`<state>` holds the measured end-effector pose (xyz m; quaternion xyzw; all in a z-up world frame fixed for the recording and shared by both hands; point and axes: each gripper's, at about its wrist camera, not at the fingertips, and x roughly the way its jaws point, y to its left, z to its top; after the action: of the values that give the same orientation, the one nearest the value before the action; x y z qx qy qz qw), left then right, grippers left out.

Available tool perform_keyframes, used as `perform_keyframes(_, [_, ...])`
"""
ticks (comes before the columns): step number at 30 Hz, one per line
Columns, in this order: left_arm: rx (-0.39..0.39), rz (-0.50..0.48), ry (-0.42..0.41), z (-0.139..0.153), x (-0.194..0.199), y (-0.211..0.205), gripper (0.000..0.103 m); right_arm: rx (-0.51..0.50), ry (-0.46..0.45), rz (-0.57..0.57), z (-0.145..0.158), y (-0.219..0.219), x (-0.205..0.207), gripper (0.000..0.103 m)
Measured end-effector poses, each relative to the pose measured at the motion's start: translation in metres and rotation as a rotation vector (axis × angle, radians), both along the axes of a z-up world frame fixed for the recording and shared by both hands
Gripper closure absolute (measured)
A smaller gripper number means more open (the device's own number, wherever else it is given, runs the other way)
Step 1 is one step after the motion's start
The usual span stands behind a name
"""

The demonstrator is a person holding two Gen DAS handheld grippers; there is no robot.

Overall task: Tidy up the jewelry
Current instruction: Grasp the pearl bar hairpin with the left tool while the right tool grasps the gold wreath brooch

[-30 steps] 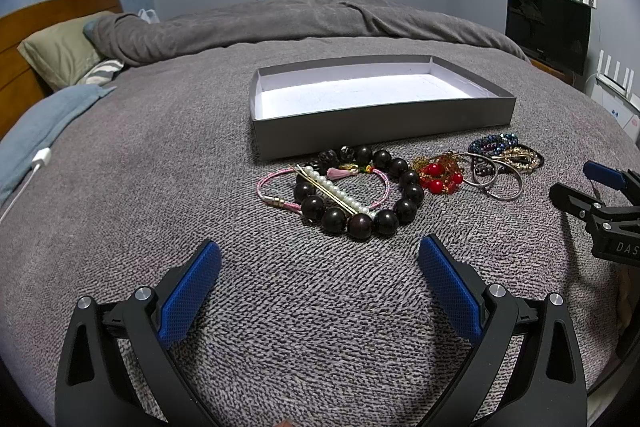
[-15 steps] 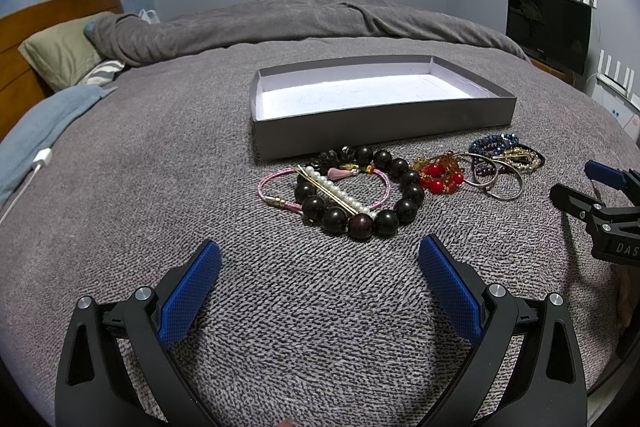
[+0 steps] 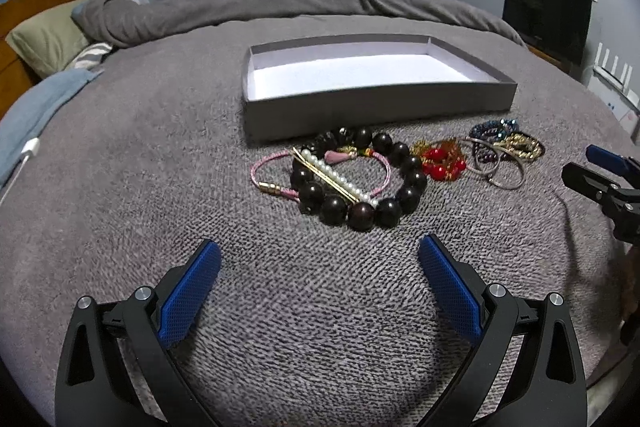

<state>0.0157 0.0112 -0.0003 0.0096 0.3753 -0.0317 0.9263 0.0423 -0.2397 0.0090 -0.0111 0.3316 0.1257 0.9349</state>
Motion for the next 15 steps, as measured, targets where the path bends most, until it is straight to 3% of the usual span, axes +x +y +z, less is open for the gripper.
perform_keyframes(3, [-0.038,-0.005,0.001,0.013,0.005,0.01,0.004,0.004,-0.002,-0.002,0.009,-0.009,0.006,0.005])
perform_keyframes(10, [0.004,-0.037,-0.099,0.061,0.017,0.022,0.004,0.031,0.021,0.014,0.018,-0.018,0.028,0.005])
perform_keyframes(15, [0.002,-0.09,-0.074,0.059,0.025,0.01,0.004,0.011,0.049,0.11,0.011,0.004,0.032,0.009])
